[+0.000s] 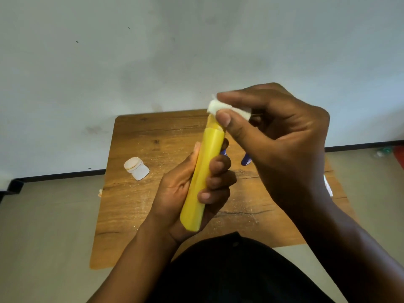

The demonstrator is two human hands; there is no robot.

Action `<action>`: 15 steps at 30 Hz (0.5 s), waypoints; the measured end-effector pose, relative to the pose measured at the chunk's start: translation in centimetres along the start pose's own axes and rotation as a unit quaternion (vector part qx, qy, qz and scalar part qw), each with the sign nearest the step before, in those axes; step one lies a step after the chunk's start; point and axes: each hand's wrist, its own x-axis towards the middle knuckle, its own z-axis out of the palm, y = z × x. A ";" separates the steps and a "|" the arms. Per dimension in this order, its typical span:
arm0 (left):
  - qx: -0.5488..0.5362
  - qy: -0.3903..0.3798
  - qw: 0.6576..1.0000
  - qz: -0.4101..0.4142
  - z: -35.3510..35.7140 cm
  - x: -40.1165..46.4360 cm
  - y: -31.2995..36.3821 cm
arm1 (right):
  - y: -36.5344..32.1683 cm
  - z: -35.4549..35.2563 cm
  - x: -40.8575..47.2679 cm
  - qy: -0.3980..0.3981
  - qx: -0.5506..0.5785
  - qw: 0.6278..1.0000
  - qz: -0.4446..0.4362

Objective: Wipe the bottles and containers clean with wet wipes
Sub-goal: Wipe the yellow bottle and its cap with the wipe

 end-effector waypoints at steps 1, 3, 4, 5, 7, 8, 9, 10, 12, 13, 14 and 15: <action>-0.085 -0.011 0.996 -0.031 -0.4 0.0 -0.3 | 0.0 0.1 0.0 0.015 -0.024 1.000 -0.007; -0.144 -0.049 0.987 -0.052 -0.2 0.2 0.0 | 0.0 0.1 -0.3 0.019 -0.075 0.997 -0.003; -0.133 -0.029 0.988 -0.076 -0.2 0.2 0.2 | 0.0 0.1 -0.5 0.017 -0.089 0.996 0.000; -0.083 0.004 0.995 -0.059 -0.2 0.0 0.1 | 0.1 -0.1 -0.8 0.023 -0.097 0.995 0.004; 0.022 0.041 0.998 -0.033 0.2 -0.1 0.0 | 0.1 -0.4 -1.5 0.032 -0.123 0.992 0.018; 0.063 0.049 0.996 -0.028 0.8 -0.1 0.0 | -0.1 -0.6 -1.8 0.029 -0.131 0.991 0.024; 0.084 0.057 0.995 -0.018 0.8 0.0 -0.2 | -0.3 -0.6 -2.2 0.025 -0.137 0.990 0.027; 0.091 0.073 0.993 -0.010 1.0 0.2 -0.2 | -0.5 -0.5 -2.6 0.017 -0.143 0.989 0.029; 0.087 0.096 0.992 0.003 0.6 0.5 -0.3 | -0.9 -0.1 -3.4 -0.012 -0.139 0.990 0.024; 0.083 0.102 0.991 0.009 0.3 0.7 -0.4 | -1.0 0.1 -3.8 -0.036 -0.135 0.990 0.020; 0.069 0.111 0.991 0.016 0.3 0.8 -0.3 | -1.1 0.4 -4.3 -0.060 -0.130 0.989 0.018; 0.059 0.134 0.989 0.021 -0.2 1.1 -0.6 | -1.2 0.6 -4.7 -0.081 -0.127 0.988 0.019</action>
